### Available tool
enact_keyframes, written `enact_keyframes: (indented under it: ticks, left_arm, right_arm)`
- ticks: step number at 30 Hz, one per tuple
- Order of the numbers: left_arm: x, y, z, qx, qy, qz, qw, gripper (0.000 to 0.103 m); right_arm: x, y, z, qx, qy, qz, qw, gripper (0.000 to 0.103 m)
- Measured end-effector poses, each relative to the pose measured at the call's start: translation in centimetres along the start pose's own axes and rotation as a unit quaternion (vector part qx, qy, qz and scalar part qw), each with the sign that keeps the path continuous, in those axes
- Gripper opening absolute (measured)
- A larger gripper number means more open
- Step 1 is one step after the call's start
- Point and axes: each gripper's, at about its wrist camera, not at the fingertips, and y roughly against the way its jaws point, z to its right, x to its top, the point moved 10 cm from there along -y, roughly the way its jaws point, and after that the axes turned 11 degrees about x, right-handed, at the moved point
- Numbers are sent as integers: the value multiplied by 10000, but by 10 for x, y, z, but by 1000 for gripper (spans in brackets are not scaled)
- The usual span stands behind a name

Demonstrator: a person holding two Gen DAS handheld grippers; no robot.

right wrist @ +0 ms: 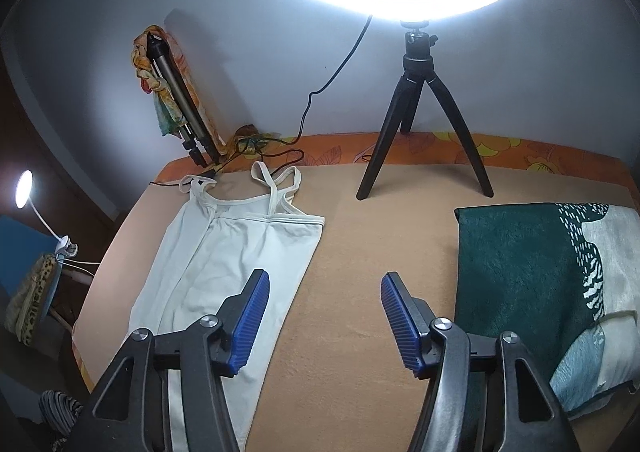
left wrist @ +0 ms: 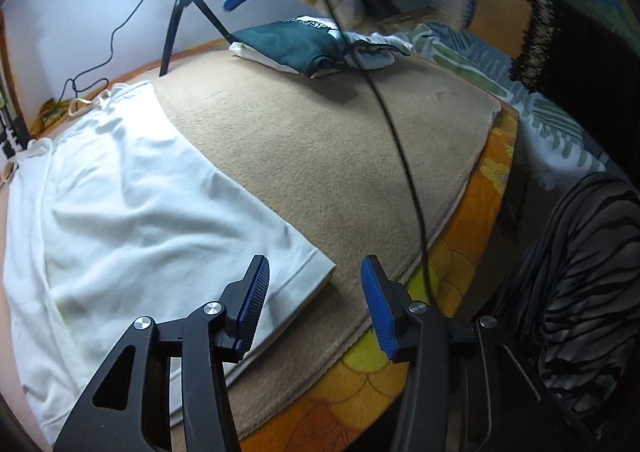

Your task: Fold small clothes

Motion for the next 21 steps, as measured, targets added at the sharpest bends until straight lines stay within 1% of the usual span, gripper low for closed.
enact_keyframes:
  ticks: [3,6,8,9,10,11,14,16,17,20,21]
  left_arm:
    - [-2,-7,-1,202,28,-51,9998,46]
    - [-5,-13,-4,359,42,-84,9993,46]
    - [-5,-13,-8,429,50,10,9991,34]
    - [-4,-13,-9,414,79,48,9991,30]
    - [-4,-13,-12,384,145,83,9991,17]
    - [-3,-13,-15,372,239,96,9990,9]
    - [-1,-9,-25,170,653,176,9976,7]
    - [1,-3,-28,92,863,271,9959,6]
    - [3,0,-29,87,939,344,9949,6]
    - [5,7,-31,52,1114,473,9926,6]
    - [5,8,-32,21,1202,499,9915,6]
  right_arm:
    - [5,-23,6,206,-194,-23,9996,61]
    - [8,-51,12,273,-317,-107,9991,61]
    - [7,-69,14,323,-358,-180,9987,60]
    - [6,-77,14,368,-386,-204,9984,60]
    - [5,-85,15,418,-420,-215,9980,60]
    - [4,-93,15,496,-479,-218,9974,59]
    - [-1,-115,18,650,-681,-247,9953,57]
    - [-7,-131,21,584,-742,-382,9948,52]
    - [-5,-134,19,551,-656,-303,9959,52]
    - [1,-139,16,599,-613,-339,9957,51]
    - [4,-141,15,662,-672,-310,9951,47]
